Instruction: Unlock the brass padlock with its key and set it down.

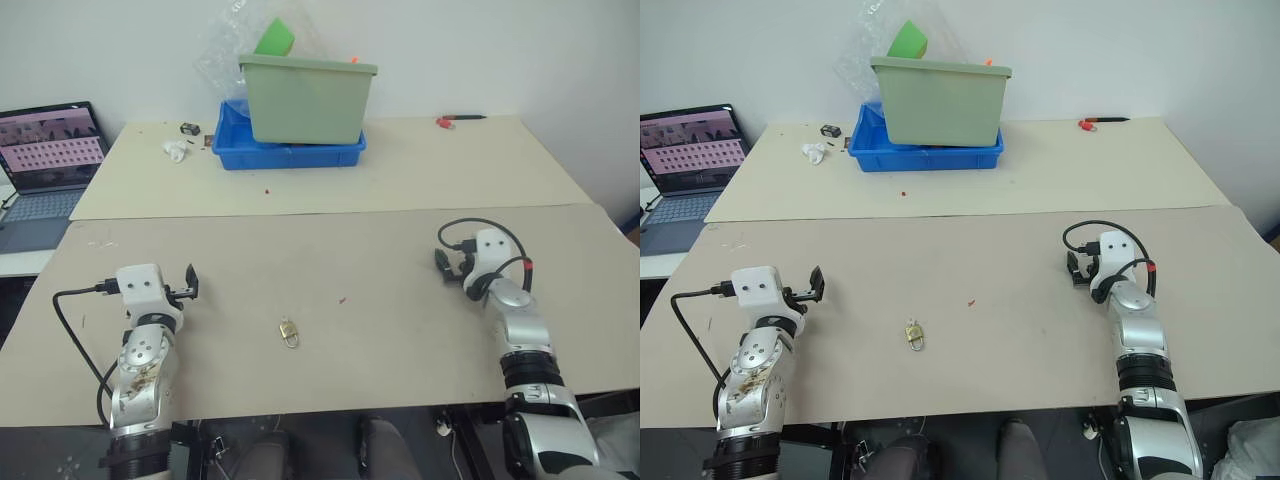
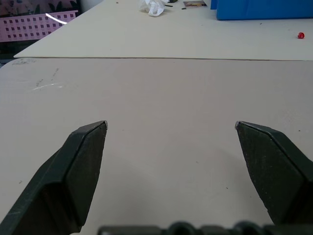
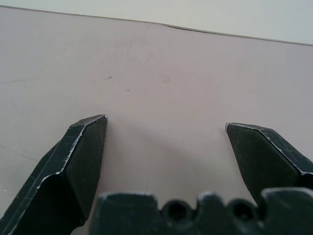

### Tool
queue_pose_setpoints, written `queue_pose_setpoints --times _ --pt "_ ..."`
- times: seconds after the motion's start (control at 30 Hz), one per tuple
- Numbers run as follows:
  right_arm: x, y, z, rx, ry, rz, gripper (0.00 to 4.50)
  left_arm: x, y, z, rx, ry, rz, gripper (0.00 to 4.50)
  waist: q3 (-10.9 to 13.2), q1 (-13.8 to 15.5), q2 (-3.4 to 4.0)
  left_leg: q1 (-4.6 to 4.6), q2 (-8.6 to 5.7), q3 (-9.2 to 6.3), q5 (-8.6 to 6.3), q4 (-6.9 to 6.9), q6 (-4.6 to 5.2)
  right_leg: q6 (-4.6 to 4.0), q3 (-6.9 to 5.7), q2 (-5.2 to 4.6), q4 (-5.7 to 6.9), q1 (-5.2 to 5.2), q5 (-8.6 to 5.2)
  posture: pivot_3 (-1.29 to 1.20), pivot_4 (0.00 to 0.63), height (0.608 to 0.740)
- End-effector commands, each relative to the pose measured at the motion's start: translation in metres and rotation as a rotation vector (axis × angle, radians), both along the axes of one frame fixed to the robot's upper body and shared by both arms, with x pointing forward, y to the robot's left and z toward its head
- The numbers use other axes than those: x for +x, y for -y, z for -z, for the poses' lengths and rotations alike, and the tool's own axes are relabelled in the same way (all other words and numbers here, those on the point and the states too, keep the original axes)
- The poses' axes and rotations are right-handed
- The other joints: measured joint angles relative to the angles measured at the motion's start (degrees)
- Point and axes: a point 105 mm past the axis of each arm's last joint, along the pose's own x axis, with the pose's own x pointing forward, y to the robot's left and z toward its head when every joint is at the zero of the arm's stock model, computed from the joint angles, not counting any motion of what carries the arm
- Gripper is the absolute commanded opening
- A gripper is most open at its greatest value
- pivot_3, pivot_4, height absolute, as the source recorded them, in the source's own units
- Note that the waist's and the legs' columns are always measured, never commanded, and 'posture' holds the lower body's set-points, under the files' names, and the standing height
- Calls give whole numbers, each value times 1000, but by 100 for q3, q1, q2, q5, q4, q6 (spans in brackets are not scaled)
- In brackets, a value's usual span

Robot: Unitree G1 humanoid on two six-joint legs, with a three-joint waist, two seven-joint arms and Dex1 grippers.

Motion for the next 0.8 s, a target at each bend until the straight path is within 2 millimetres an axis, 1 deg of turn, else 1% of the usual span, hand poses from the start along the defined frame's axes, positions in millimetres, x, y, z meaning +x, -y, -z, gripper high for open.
queue_pose_setpoints --times 0.03,0.13,0.2,0.27,0.3,0.37,0.43,0.47,0.5,0.57,0.63,0.67,0.73,0.8 --pt "0 -1 0 -5 2 -2 4500 4 6 -19 35 68 51 4475 0 0 0 0 0 0 0 0 0 0 0 0 0 0 0 0 150 732" --pt "2 -5 -4 -23 -8 -41 4500 4 14 -25 62 78 114 4475 0 -1 0 -1 0 0 0 0 0 0 0 0 -1 0 0 0 150 732" --pt "3 -15 -8 -29 -17 -120 4500 2 17 -26 75 76 143 4475 1 -15 -1 -2 0 0 0 -1 0 0 0 0 -2 0 0 0 150 732" --pt "1 -40 -15 -45 -43 -309 4500 -2 20 -28 93 77 171 4475 1 -42 -1 -3 1 1 0 -5 1 0 0 1 -6 -3 0 0 150 732" --pt "-3 -56 -21 -30 -54 -427 4500 -5 21 -28 97 76 178 4475 1 -67 -1 -4 1 1 0 -8 1 0 0 1 -10 -3 0 0 150 732" --pt "-15 -80 -29 -28 -78 -628 4500 -7 22 -28 94 74 184 4475 2 -72 0 -8 6 1 -1 -12 1 0 -1 7 -17 -8 0 0 150 732" --pt "-47 -112 -35 -17 -133 -954 4500 -8 26 -26 85 67 193 4475 6 -58 4 -15 7 1 -1 -15 1 0 1 9 -18 -15 0 0 150 732" --pt "-76 -129 -41 10 -169 -1168 4500 -8 29 -25 83 64 201 4475 7 -45 6 -18 7 -3 -1 -15 2 0 -2 9 -20 -16 0 0 150 732" --pt "-97 -138 -45 32 -198 -1310 4500 -8 31 -24 83 62 207 4475 9 -1 8 -18 8 -6 -2 -15 3 0 -7 9 -24 -15 0 0 150 732" --pt "-125 -149 -55 90 -234 -1504 4500 -6 35 -24 79 61 216 4475 11 64 5 -23 8 -15 -5 -16 7 2 -17 9 -37 -12 -2 0 150 732" --pt "-136 -157 -62 126 -242 -1590 4500 -5 37 -24 78 61 224 4475 11 102 5 -25 11 -16 -8 -14 6 3 -21 11 -54 -7 -1 0 150 732" --pt "-138 -160 -62 129 -248 -1613 4500 -5 39 -26 81 63 233 4475 11 108 3 -25 13 -17 -9 -13 5 3 -23 11 -64 -2 -1 0 150 732" --pt "-134 -166 -50 78 -271 -1597 4500 -7 47 -29 94 66 267 4475 12 120 2 -25 12 -16 -9 -12 4 4 -23 10 -65 -2 0 0 150 732" --pt "-132 -168 -48 74 -270 -1590 4500 -14 57 -30 116 61 313 4475 13 120 1 -26 12 -16 -11 -13 1 3 -23 10 -65 -5 0 0 150 732"
